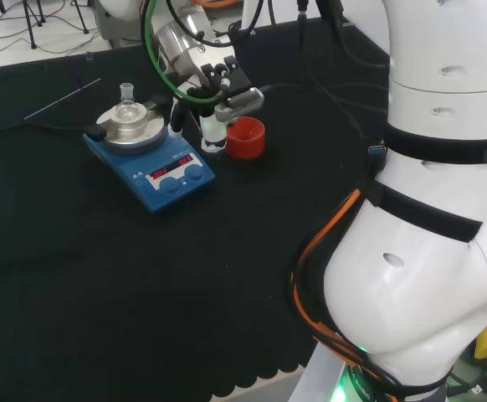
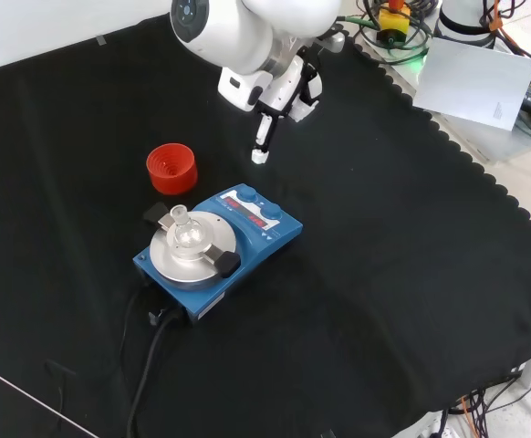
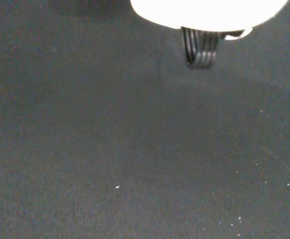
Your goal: Turn on the heater.
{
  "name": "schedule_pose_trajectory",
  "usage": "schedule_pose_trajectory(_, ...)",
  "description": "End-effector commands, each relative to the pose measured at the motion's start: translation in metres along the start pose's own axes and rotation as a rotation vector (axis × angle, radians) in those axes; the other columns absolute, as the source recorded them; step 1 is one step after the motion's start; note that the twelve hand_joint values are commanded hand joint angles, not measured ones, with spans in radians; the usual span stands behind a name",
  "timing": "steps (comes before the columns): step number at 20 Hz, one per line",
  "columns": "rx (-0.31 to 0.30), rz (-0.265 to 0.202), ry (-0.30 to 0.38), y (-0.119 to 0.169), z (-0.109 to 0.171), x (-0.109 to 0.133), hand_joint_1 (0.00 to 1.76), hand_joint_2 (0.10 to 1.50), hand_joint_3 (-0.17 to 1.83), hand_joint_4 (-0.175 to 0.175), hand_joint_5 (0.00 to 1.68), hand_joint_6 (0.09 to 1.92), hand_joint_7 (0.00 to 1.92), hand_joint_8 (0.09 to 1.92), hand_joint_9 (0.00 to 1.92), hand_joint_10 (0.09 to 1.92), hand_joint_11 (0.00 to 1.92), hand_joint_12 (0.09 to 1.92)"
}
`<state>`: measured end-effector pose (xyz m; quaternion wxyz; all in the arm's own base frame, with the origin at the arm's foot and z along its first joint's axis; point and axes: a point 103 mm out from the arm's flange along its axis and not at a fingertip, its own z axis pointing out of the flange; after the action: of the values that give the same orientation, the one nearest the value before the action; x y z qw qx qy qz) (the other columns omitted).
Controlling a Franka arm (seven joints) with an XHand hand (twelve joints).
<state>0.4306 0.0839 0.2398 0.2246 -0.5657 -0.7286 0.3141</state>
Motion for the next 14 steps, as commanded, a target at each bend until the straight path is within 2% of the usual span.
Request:
schedule_pose_trajectory(1, 0.028, -0.022, 0.005, 0.003, 0.011, 0.002, 1.51, 0.56, 1.23, 0.018, 0.24, 0.09, 1.66, 1.62, 1.9, 1.4, 1.86, 1.38)
schedule_pose_trajectory(14, 0.077, -0.064, -0.009, 0.022, 0.022, 0.019, 1.51, 0.55, 1.25, 0.021, 0.24, 0.09, 1.67, 1.62, 1.9, 1.4, 1.85, 1.38)
